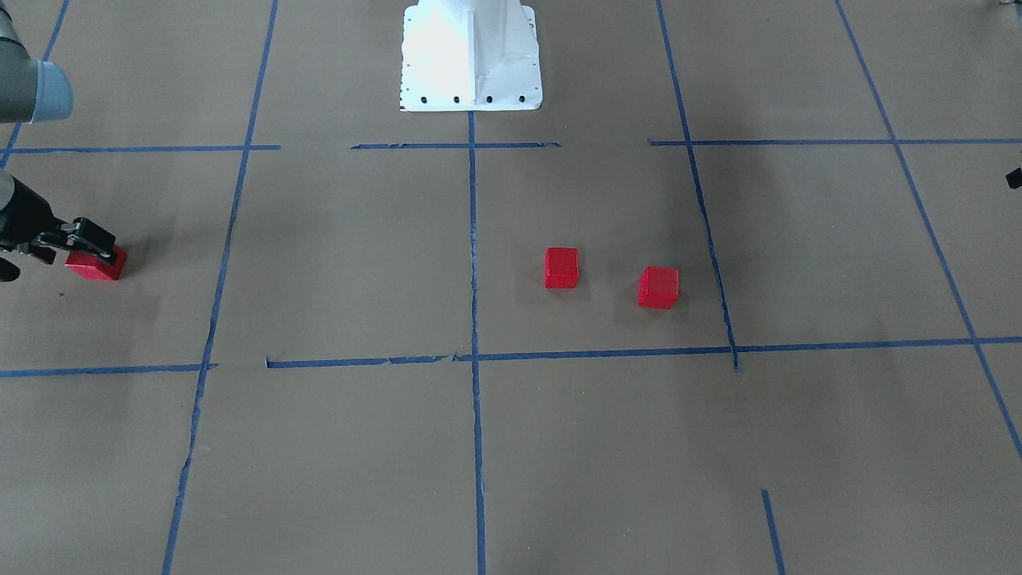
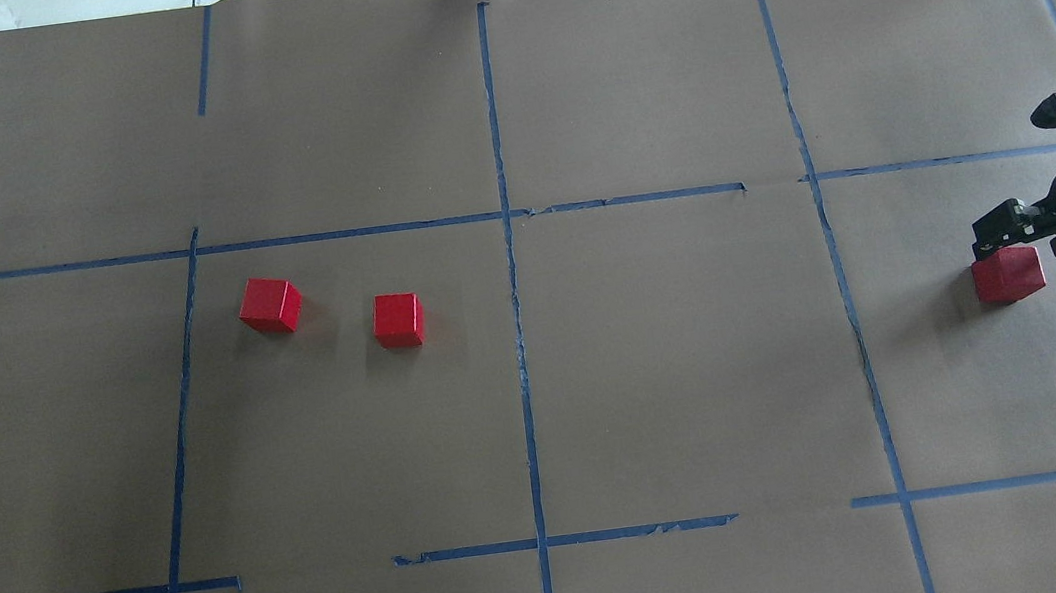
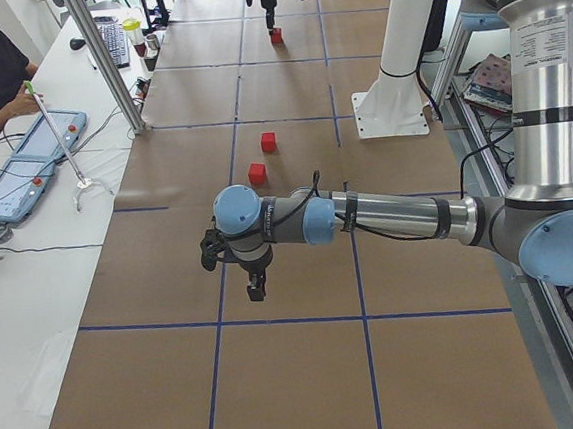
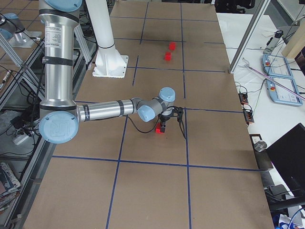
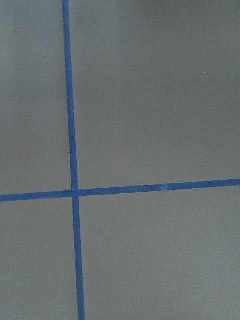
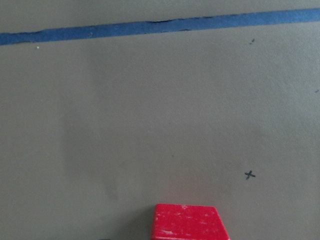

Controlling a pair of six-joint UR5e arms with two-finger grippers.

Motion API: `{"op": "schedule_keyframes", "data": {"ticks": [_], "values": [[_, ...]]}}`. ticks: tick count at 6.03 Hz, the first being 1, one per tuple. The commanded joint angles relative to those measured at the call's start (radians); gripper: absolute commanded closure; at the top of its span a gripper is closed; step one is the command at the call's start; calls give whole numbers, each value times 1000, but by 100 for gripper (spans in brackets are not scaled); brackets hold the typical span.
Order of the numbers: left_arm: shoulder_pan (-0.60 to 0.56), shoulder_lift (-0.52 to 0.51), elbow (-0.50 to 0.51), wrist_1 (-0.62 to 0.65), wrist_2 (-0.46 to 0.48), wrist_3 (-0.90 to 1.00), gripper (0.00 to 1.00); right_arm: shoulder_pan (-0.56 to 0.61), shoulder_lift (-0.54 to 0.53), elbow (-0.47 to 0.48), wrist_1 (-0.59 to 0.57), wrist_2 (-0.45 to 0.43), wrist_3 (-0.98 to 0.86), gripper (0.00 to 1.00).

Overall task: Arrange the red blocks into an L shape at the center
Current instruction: 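Lower the right gripper onto the lone red cube and close it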

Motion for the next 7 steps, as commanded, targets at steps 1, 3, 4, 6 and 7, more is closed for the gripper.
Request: {"op": "schedule_keyframes", "data": {"ticks": [1,3,4,6,7], "values": [[0,1,-5,0,0,0,0,-30,0,-11,-1,-2,1,1],[0,1,-7,0,0,0,0,-40,0,-25,-1,-2,1,9],[0,1,-7,0,0,-2,0,-40,-3,-25,-1,-2,3,59],[0,1,-7,0,0,-2,0,-40,0,-17,-1,0,0,100],[0,-5,-14,2,0,-2,0,-43,20,59,-15,1,16,100]]}}
